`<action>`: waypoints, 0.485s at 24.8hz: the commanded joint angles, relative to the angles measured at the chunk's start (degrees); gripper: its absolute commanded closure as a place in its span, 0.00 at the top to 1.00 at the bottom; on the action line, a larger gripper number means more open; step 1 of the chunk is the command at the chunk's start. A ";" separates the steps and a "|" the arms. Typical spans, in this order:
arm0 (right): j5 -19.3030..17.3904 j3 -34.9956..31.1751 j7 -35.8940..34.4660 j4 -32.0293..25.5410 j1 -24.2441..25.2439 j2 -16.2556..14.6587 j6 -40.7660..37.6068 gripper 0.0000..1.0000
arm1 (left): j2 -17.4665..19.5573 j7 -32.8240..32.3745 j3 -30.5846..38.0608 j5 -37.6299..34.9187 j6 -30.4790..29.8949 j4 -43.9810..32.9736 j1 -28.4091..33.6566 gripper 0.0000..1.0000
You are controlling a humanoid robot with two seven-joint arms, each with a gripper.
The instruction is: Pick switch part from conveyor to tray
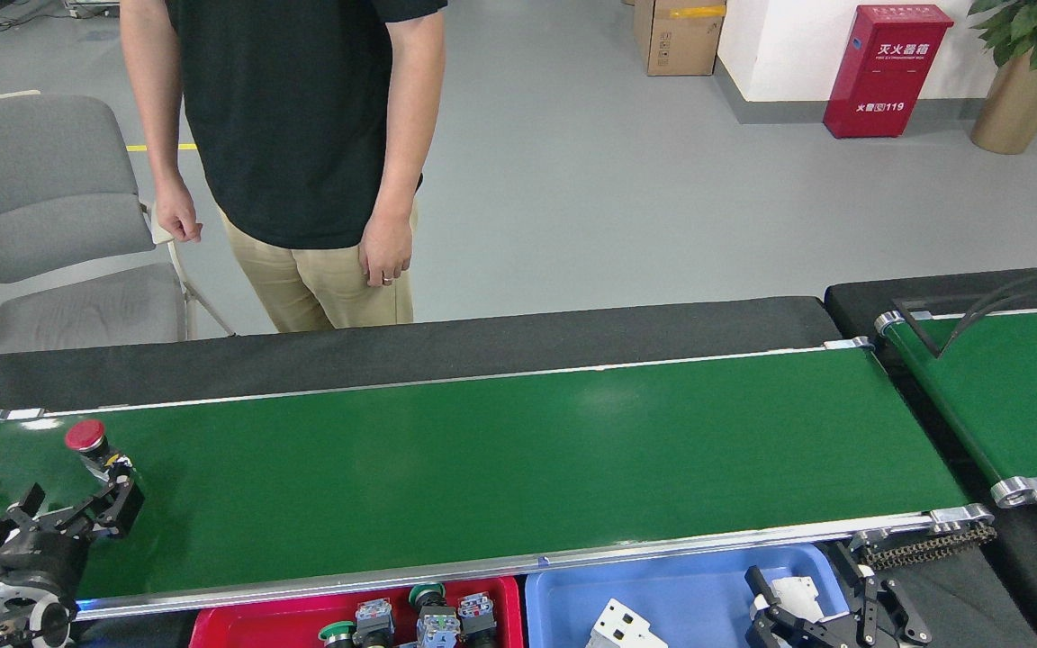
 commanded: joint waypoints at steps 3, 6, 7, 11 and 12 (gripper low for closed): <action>-0.11 1.36 0.14 -0.76 -0.78 -0.36 -0.58 1.00 | 3.23 1.29 -0.27 0.01 1.29 8.77 -5.65 0.93; -0.11 2.23 0.14 -0.76 -0.61 -0.27 -0.58 1.00 | 4.99 8.14 -2.73 0.09 1.99 15.63 -8.73 0.54; -0.11 2.23 0.23 -0.76 -0.61 -0.09 -0.50 1.00 | 5.25 9.37 -3.70 0.44 1.90 16.33 -8.82 0.42; -0.11 2.23 0.23 -0.85 -0.61 0.26 -0.50 1.00 | 4.55 10.60 -4.84 0.62 1.64 16.51 -8.29 0.23; -0.20 2.23 0.23 -0.76 -0.61 0.08 -0.50 1.00 | 4.11 10.69 -4.93 0.71 1.55 16.33 -8.11 0.20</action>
